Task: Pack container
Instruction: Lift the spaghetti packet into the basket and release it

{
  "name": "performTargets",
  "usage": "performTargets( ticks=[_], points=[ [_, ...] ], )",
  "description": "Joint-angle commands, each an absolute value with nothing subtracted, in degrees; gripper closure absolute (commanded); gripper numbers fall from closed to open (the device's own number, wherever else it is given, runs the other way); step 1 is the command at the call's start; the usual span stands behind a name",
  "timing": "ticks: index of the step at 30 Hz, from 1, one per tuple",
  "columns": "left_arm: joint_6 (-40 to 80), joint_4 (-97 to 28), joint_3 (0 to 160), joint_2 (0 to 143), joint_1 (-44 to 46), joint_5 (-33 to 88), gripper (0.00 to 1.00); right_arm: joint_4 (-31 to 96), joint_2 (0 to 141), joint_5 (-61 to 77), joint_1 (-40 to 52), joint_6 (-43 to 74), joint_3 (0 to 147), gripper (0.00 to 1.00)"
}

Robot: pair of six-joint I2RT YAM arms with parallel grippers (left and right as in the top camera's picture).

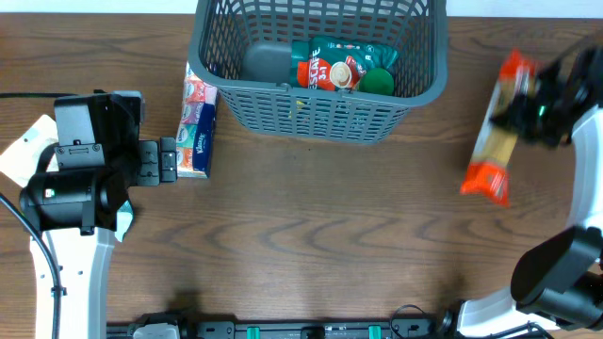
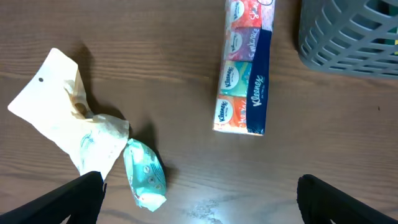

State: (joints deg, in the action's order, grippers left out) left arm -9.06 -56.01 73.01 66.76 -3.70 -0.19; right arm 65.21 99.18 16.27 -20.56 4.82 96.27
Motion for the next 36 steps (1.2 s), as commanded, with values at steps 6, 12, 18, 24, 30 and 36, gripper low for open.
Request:
performTargets(
  ticks=[6,12,18,24,30,36],
  points=[
    [-9.4,-56.1,74.0,67.0,-3.9,0.0,0.01,70.1,95.2,19.7,-5.7,-23.4,122.8,0.99],
    [-9.4,-56.1,74.0,67.0,-3.9,0.0,0.01,66.9,95.2,19.5,6.4,-41.4,128.3,0.99],
    [-9.3,-56.2,74.0,67.0,-3.9,1.1,0.02,59.3,97.7,18.0,13.1,-46.2,128.3,0.99],
    [-9.2,-56.3,74.0,67.0,-3.9,1.1,0.01,56.1,103.6,18.0,16.1,-49.0,128.3,0.99],
    [-9.2,-56.4,74.0,67.0,-3.9,1.1,0.01,56.1,111.2,18.7,18.6,-48.9,128.3,0.99],
    [-9.2,-56.4,74.0,67.0,-3.9,1.1,0.01,57.4,118.0,18.9,21.5,-49.0,128.3,0.99]
  ],
)
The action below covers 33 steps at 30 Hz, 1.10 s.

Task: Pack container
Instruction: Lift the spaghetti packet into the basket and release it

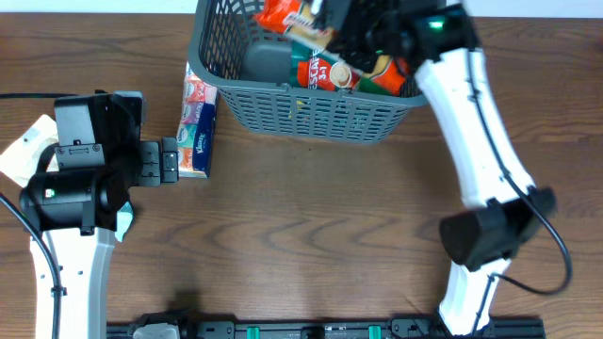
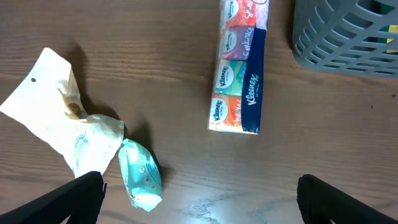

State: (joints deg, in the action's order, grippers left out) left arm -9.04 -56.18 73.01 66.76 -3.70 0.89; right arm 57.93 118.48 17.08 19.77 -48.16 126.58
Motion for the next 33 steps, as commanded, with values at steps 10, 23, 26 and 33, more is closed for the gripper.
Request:
performTargets(
  ticks=[10,23,26,33],
  points=[
    [-9.2,-56.6,74.0,67.0,-3.9,1.0,0.01,64.3,124.5,18.9,22.9,-51.1,128.1,0.99],
    [-9.2,-56.6,74.0,67.0,-3.9,1.0,0.01,74.7,125.4,18.9,22.8,-52.5,128.1,0.94],
    [-9.2,-56.6,74.0,67.0,-3.9,1.0,0.01,74.1,125.4,18.9,22.8,-52.5,128.1,0.90],
    [-9.2,-57.0,74.0,67.0,-3.9,1.0,0.01,72.6,125.4,18.9,22.8,-52.3,128.1,0.61]
  ],
)
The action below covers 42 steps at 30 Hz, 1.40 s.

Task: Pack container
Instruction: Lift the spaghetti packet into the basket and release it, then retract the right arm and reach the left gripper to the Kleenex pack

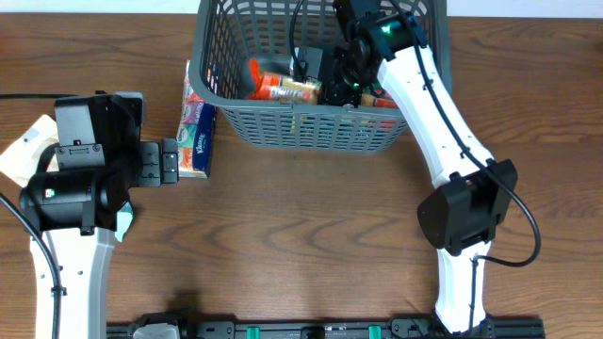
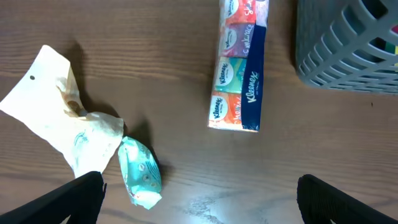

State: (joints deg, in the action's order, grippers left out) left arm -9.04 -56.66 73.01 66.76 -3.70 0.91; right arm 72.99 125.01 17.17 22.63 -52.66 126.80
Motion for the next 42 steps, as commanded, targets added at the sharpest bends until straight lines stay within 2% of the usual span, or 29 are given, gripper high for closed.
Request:
performTargets(
  ticks=[1,4,5,6,7,10,16,24,29,34,42],
  points=[
    [-9.2,-57.0,74.0,67.0,-3.9,1.0,0.01,72.4,125.4,18.9,22.8,-52.3,128.1,0.61],
    [-9.2,-57.0,74.0,67.0,-3.9,1.0,0.01,72.0,125.4,18.9,22.8,-52.3,128.1,0.54],
    [-9.2,-57.0,74.0,67.0,-3.9,1.0,0.01,71.7,125.4,18.9,22.8,-52.3,128.2,0.43],
    [-9.2,-57.0,74.0,67.0,-3.9,1.0,0.01,71.4,125.4,18.9,22.8,-52.3,128.2,0.25],
    [-9.2,-57.0,74.0,67.0,-3.9,1.0,0.01,70.8,125.3,18.9,22.8,-52.3,128.3,0.17],
    [-9.2,-56.9,74.0,67.0,-3.9,1.0,0.01,66.6,124.6,17.8,22.8,-46.8,129.1,0.16],
    [-9.2,-56.9,74.0,67.0,-3.9,1.0,0.01,60.7,123.0,16.5,21.2,-33.9,138.9,0.01],
    [-2.7,-58.2,80.6,67.6,-3.9,1.0,0.02,68.8,120.2,1.5,13.1,-13.2,161.2,0.01],
    [4.6,-65.3,96.0,75.3,-3.9,1.1,0.02,77.0,117.1,3.3,2.6,-2.8,164.1,0.01],
    [5.1,-68.5,106.0,87.4,-4.0,3.4,0.02,83.5,116.7,8.0,-6.3,-1.7,164.0,0.01],
    [0.1,-67.8,106.3,100.6,-5.0,7.2,0.01,88.5,117.3,10.8,-13.3,-2.4,163.9,0.01]
  ],
)
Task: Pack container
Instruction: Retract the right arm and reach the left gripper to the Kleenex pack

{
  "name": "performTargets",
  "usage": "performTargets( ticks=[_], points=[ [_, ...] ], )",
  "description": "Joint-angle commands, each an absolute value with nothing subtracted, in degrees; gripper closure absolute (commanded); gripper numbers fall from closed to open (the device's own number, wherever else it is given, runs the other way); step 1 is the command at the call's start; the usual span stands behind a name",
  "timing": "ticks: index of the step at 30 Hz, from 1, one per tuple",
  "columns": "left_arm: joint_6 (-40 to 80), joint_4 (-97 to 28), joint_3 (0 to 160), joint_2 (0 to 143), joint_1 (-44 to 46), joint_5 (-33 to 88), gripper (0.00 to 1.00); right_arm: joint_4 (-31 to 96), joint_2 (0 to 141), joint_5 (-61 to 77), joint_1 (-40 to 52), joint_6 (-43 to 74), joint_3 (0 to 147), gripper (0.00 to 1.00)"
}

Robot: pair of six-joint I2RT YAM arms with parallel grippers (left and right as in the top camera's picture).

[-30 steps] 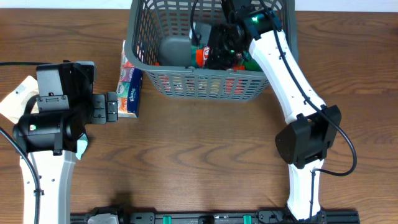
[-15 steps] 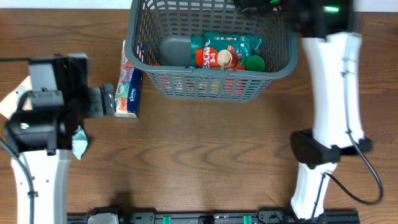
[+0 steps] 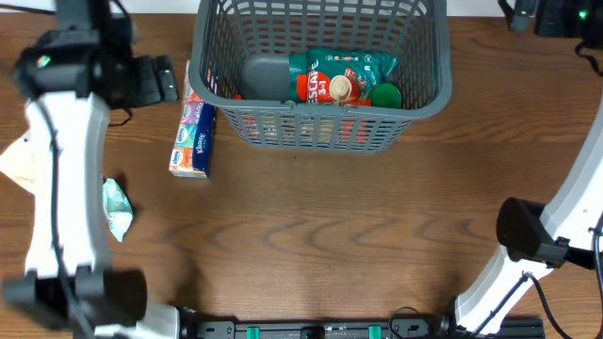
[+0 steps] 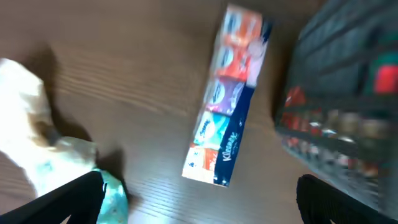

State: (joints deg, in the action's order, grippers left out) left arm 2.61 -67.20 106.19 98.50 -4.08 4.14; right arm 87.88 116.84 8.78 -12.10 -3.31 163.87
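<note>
The grey basket (image 3: 320, 113) stands at the back centre and holds a green and red packet (image 3: 339, 75) and a grey item (image 3: 266, 75). An orange-red package (image 3: 311, 122) lies low along its front wall, showing through the slats. A Kleenex tissue pack (image 3: 191, 132) (image 4: 227, 124) lies on the table just left of the basket. My left gripper (image 3: 172, 78) (image 4: 199, 205) hangs open and empty, above and behind the pack. Only part of my right arm (image 3: 556, 14) shows, at the back right corner, and its jaws cannot be made out.
A teal packet (image 3: 116, 209) (image 4: 112, 193) and a crumpled white paper bag (image 3: 14, 160) (image 4: 25, 124) lie on the left side of the wooden table (image 3: 330, 245). The left wrist view is blurred.
My right arm has left the basket for the back right corner, and the orange-red package stays in the basket. My left arm has moved toward the back, past the tissue pack.
My right gripper first held the orange-red package over the table's right side, then over the basket, then down inside it. The package now lies in the basket without the gripper. My left gripper stayed open beside the tissue pack until this moment.
</note>
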Motion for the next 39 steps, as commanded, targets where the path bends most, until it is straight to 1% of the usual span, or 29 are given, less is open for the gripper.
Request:
performTargets(
  ticks=[1,14,28,33,39],
  points=[
    [0.0,-67.7,106.3,101.8,-5.4,8.4,0.01,88.9,117.3,10.8,-13.7,-2.4,163.8,0.01],
    [-1.5,-64.3,106.3,112.1,-7.0,14.5,0.02,90.5,117.3,10.8,-14.7,-4.8,162.8,0.01],
    [-5.1,-58.7,106.3,121.9,-6.8,14.6,0.01,91.2,117.3,11.0,-14.7,-4.8,162.3,0.01],
    [-7.8,-58.0,106.3,124.6,-5.3,14.6,0.01,91.2,117.3,11.0,-14.7,-4.8,162.3,0.01],
    [-7.9,-56.4,106.3,127.5,-3.5,14.6,0.01,91.7,117.3,11.0,-14.7,-4.8,162.3,0.01]
  ],
)
